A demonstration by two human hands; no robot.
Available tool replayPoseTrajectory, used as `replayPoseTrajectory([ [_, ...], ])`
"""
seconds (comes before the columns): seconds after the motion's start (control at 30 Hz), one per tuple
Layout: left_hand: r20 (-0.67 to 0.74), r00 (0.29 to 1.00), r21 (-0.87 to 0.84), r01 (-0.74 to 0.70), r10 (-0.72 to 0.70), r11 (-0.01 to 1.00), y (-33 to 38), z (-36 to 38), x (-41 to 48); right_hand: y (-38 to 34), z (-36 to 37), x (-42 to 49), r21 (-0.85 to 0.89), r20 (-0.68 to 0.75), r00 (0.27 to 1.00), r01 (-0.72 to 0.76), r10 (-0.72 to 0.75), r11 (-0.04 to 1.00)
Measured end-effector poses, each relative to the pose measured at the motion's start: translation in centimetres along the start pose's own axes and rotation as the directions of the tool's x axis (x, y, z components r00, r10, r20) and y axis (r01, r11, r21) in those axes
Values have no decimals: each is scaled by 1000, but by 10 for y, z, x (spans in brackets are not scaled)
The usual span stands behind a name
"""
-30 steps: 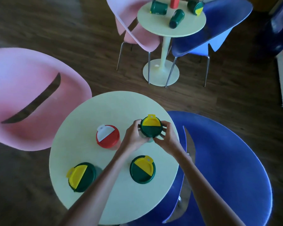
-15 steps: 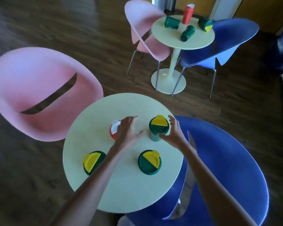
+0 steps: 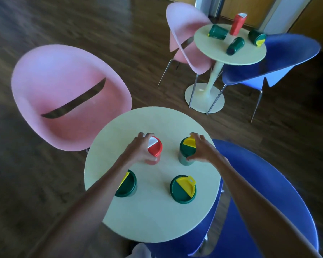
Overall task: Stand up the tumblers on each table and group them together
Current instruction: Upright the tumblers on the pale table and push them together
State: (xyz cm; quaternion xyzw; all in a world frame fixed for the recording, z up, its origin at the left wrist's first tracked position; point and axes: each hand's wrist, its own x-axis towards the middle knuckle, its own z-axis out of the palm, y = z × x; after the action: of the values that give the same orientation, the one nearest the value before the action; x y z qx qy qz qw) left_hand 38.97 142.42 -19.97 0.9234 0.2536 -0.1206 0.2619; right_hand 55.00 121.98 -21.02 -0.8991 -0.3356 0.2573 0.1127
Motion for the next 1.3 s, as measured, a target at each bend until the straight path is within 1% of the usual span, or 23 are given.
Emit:
replayPoseTrajectory([
  [0.13,-41,998,-83,51,-55,995,-16,-9,12,-29,9,14,41,-23,1000,13,-12,999],
  [0.23,-113,991,-102,60,-71,993,-26,-16,20,-53,14,28,58,-43,999,14,-11,998],
  [0.3,-137,988,-114,63,-78,991,-31,-18,24,-68,17,38,101,-47,999,-6,11,995],
  [0.47,-67,997,-149,33,-43,988,-37,-14,34,-88,30,52,194,-54,996,-63,74,979],
  [0.6,-69,997,-158,23,-34,987,-38,-9,37,-89,37,51,204,-69,992,-89,105,975],
  [0.8,-59,998,-150,29,-39,988,-40,-5,36,-87,34,47,225,-3,997,-80,83,971],
  [0.87,-57,997,-140,37,-46,989,-41,-5,32,-86,33,41,260,4,996,-85,87,962],
  [0.93,-63,996,-146,51,-61,988,-44,-7,25,-83,29,28,317,-29,995,-84,98,945],
  [1.0,-114,991,-206,48,-73,977,-50,-9,11,-75,27,8,333,-75,993,-64,94,941],
  [1.1,-203,979,-287,-51,-9,957,-60,-4,-26,-58,34,-34,291,-71,994,-57,81,955],
  [1.13,-192,981,-282,-68,13,957,-62,-1,-42,-54,38,-49,287,-54,995,-63,82,956],
  [1.2,-111,994,-276,-43,13,960,-72,7,-74,-47,46,-79,267,-30,995,-80,91,960],
  [1.3,-14,1000,-255,-25,23,967,-93,24,-106,-40,61,-113,191,-10,995,-96,99,977],
])
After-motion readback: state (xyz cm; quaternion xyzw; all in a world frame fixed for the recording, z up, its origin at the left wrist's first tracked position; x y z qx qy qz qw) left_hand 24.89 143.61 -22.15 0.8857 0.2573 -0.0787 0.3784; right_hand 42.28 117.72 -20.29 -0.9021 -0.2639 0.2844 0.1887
